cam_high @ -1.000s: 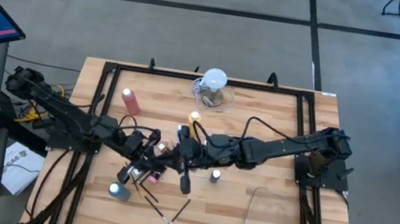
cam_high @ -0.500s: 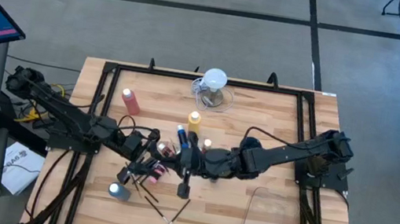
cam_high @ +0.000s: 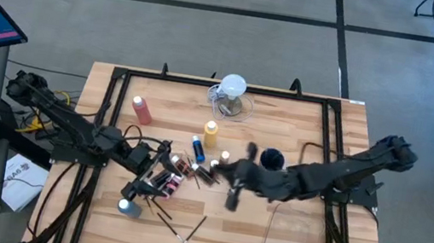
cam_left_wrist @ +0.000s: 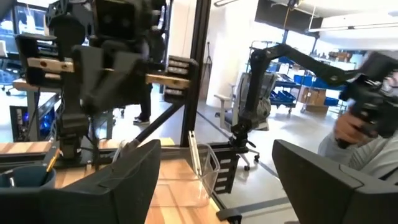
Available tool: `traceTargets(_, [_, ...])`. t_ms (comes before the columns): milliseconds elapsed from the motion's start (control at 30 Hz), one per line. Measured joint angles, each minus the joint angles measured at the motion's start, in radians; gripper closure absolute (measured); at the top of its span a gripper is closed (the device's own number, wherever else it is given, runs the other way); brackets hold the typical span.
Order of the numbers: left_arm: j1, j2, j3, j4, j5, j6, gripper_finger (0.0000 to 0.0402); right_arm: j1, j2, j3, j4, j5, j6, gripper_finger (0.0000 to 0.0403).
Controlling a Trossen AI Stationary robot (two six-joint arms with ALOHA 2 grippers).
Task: Pick & Place Paint Supplies
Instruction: Put the black silver paintbrush into the blue cup
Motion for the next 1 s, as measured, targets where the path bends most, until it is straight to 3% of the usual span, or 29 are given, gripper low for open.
traceTargets(100, [0.001, 0.000, 0.000, 0.005, 0.000, 0.000, 0.0104, 0.015, -0.121, -0.146, 0.062, 0.091, 0.025, 0.0403])
traceTargets(233, [0.003, 0.000, 0.000, 0.005, -0.001, 0.001, 0.0104, 0.042, -0.259, -0.314, 0.075, 0.306, 0.080, 0.0403])
traceTargets(500, [0.003, 0.000, 0.000, 0.004, -0.015, 0.026, 0.0105, 0.110, -0.374, -0.491, 0.009, 0.586, 0.206, 0.0403])
traceTargets(833, [0.003, 0.000, 0.000, 0.004, -0.020, 0.026, 0.0106, 0.119, -0.375, -0.493, -0.053, 0.611, 0.260, 0.0403])
traceTargets(1000, [0.003, 0.000, 0.000, 0.004, -0.033, 0.030, 0.0106, 0.120, -0.374, -0.460, -0.015, 0.630, 0.188, 0.0403])
